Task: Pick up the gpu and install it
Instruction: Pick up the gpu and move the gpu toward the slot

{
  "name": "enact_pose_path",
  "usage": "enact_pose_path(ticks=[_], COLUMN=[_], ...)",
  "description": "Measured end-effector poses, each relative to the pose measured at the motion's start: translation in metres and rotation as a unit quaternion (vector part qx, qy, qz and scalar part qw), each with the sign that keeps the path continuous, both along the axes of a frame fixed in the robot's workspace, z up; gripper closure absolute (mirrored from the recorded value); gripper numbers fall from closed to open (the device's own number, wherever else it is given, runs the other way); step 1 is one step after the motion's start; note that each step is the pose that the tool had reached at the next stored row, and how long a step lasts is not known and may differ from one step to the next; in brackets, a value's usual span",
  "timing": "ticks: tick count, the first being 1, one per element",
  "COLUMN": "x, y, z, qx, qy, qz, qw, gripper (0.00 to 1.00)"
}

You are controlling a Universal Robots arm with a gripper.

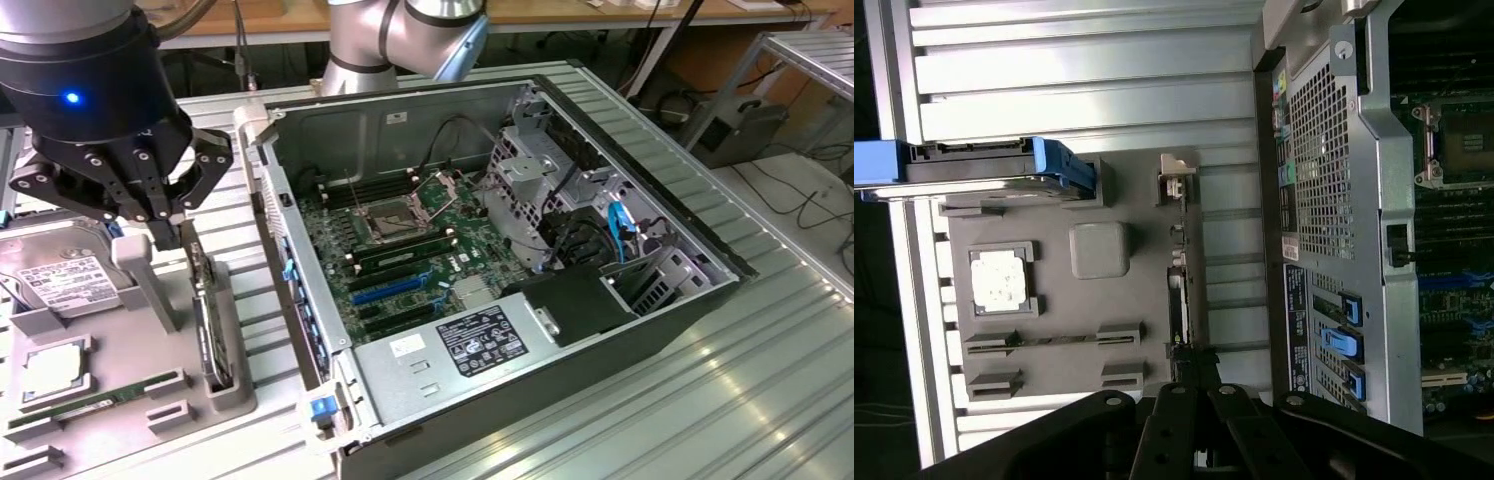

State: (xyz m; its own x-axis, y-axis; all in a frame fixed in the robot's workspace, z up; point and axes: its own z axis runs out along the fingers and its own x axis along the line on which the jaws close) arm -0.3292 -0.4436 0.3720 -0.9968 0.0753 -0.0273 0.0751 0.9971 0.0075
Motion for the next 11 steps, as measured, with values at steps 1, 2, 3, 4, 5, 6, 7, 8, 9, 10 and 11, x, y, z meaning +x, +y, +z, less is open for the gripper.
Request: enact_pose_path(ticks=[1, 2, 3, 4, 5, 6, 7, 8, 9, 10, 11], x=[0.0000, 0.0000, 0.0000, 0.0000, 0.0000, 0.0000, 0.0000, 0.0000, 0.0000, -0.0001, -0.0005], y=[0.0000, 0.0000, 0.0000, 0.0000, 0.0000, 0.0000, 0.0000, 0.0000, 0.0000, 0.0000, 0.0000], z=[0.0000, 0.0000, 0.0000, 0.0000, 0.0000, 0.0000, 0.0000, 0.0000, -0.0002, -0.0011, -0.0024], qx=[0.0000, 0.0000, 0.0000, 0.0000, 0.0000, 0.0000, 0.0000, 0.0000, 0.0000, 0.0000, 0.0000], qy=[0.0000, 0.0000, 0.0000, 0.0000, 0.0000, 0.0000, 0.0000, 0.0000, 0.0001, 0.0000, 0.0000], qz=[0.000, 0.000, 0.000, 0.000, 0.000, 0.000, 0.000, 0.000, 0.000, 0.000, 0.000], qw=[1.0000, 1.0000, 1.0000, 1.0000, 1.0000, 1.0000, 1.0000, 1.0000, 1.0000, 1.0000, 1.0000], gripper=[0.89, 0.89, 0.89, 0.89, 0.89, 0.89, 0.89, 0.89, 0.89, 0.89, 0.89])
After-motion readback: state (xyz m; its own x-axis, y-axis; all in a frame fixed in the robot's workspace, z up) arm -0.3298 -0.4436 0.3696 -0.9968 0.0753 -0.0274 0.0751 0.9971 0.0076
